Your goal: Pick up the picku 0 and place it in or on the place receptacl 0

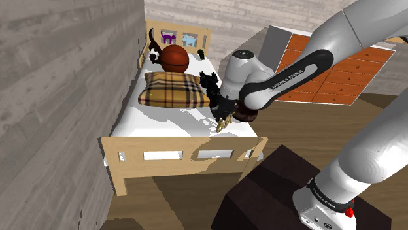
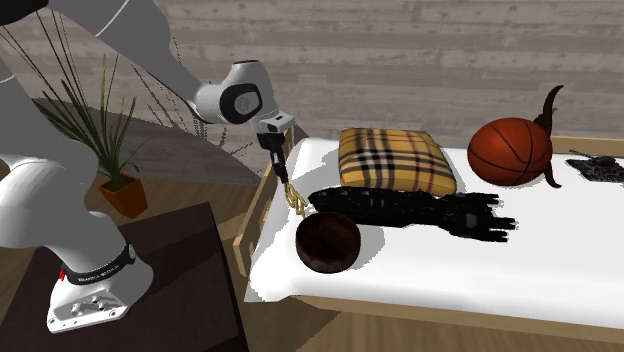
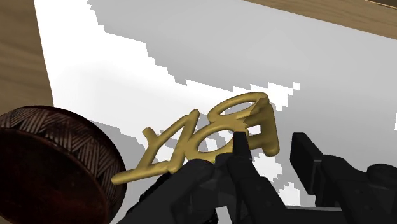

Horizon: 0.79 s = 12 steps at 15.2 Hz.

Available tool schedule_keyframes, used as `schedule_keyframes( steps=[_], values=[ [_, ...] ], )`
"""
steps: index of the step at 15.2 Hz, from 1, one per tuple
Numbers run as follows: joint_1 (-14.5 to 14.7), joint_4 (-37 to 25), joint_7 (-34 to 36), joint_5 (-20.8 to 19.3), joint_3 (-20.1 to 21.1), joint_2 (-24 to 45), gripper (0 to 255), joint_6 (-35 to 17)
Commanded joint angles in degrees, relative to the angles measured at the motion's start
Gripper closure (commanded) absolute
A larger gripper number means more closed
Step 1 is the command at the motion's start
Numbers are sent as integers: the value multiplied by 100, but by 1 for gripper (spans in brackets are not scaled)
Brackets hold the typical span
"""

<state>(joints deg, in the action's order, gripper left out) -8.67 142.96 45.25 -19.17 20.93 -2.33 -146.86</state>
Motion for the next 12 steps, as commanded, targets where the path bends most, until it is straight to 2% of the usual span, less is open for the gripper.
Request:
schedule_keyframes(
  steps=[1, 8, 12],
  values=[
    [0, 0, 0, 0, 0, 0, 255, 0],
    [0, 0, 1, -1, 1, 1, 255, -1],
    [42, -67, -260, 299, -6, -269, 255, 288]
  ],
)
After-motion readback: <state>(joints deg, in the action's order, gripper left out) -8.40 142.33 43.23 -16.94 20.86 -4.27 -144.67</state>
